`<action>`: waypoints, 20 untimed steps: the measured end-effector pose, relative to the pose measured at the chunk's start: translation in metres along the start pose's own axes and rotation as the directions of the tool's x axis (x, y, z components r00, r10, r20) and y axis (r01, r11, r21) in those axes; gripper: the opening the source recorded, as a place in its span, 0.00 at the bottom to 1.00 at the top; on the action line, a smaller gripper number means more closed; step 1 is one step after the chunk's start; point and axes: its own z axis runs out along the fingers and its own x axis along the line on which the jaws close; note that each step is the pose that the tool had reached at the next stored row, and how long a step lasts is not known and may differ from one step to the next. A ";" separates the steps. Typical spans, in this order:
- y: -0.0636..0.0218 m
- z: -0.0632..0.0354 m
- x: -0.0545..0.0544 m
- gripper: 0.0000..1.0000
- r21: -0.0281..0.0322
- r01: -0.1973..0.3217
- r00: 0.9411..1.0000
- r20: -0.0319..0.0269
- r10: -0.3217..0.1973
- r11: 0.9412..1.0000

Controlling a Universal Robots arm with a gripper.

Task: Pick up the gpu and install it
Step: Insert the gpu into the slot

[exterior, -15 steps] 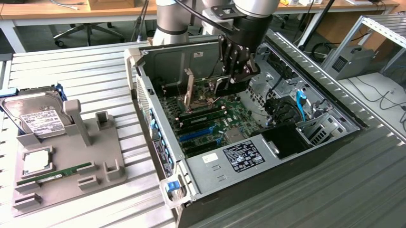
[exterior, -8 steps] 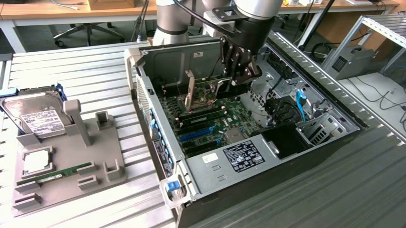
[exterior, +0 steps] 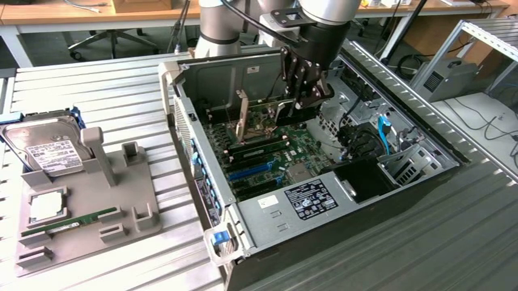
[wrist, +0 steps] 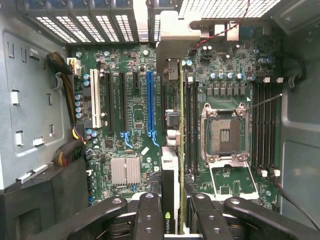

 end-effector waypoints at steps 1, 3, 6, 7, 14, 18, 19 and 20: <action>0.0001 0.0000 0.000 0.27 0.000 0.000 1.000 0.000 0.000 1.000; 0.0002 0.0000 0.000 0.27 0.000 0.000 1.000 0.000 0.000 1.000; 0.0004 0.0002 0.000 0.27 0.000 0.000 1.000 0.000 0.000 1.000; 0.0006 0.0014 0.000 0.27 0.000 0.000 1.000 0.000 0.000 1.000; 0.0022 0.0088 0.000 0.27 0.000 0.000 1.000 0.000 0.000 1.000; 0.0026 0.0111 0.000 0.27 0.000 0.000 1.000 0.000 0.000 1.000; 0.0026 0.0111 0.000 0.27 0.000 0.000 1.000 0.000 0.000 1.000; 0.0026 0.0113 0.000 0.27 0.000 0.000 1.000 0.000 0.000 1.000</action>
